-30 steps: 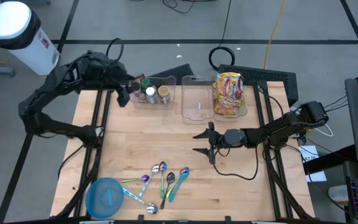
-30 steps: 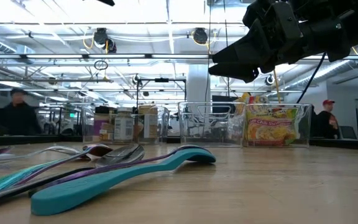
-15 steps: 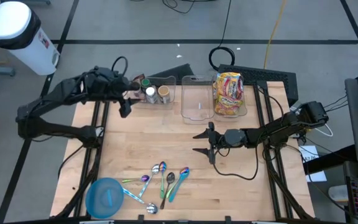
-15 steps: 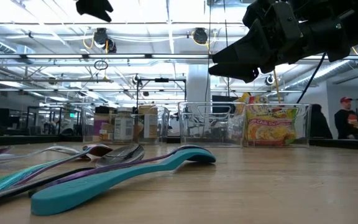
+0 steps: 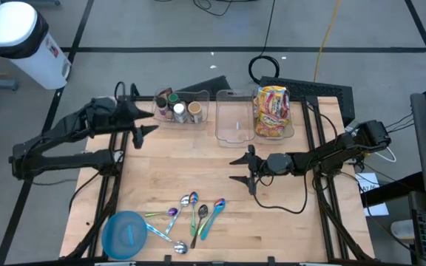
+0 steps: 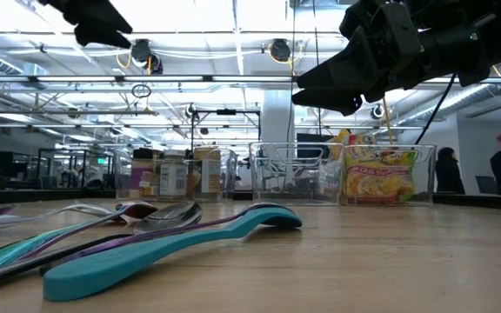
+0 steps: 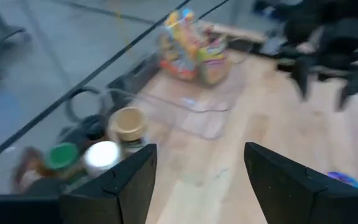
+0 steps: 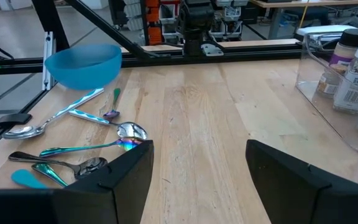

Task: Pick & Place Food Item
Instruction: Put the blue spoon into the middle transparent bin

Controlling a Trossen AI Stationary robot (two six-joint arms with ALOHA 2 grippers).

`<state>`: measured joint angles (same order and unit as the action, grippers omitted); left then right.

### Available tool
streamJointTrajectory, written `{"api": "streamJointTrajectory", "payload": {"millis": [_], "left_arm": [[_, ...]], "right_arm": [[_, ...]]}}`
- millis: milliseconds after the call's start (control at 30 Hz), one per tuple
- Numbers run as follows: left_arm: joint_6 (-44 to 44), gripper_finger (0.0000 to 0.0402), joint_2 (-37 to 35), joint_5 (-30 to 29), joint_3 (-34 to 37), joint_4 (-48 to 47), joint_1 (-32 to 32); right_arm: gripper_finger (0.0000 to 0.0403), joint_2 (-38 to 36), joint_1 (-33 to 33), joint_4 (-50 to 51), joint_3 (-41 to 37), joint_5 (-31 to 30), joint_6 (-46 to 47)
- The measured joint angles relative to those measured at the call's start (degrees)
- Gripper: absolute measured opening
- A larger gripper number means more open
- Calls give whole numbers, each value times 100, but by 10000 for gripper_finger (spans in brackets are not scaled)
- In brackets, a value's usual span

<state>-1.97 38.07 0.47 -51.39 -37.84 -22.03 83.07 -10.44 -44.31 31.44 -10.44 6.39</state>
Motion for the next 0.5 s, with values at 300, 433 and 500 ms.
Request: {"api": "streamJointTrajectory", "payload": {"millis": [300, 433, 500], "left_arm": [[-110, 263, -1090, 966, 959, 817, 276], [-96, 272, -1436, 787, 1070, 799, 306], [-98, 276, -1574, 679, 1080, 801, 307]], "right_arm": [[247, -2, 0, -2, 0, 0, 0], [247, -2, 0, -2, 0, 0, 0], [247, -2, 0, -3, 0, 0, 0]]}}
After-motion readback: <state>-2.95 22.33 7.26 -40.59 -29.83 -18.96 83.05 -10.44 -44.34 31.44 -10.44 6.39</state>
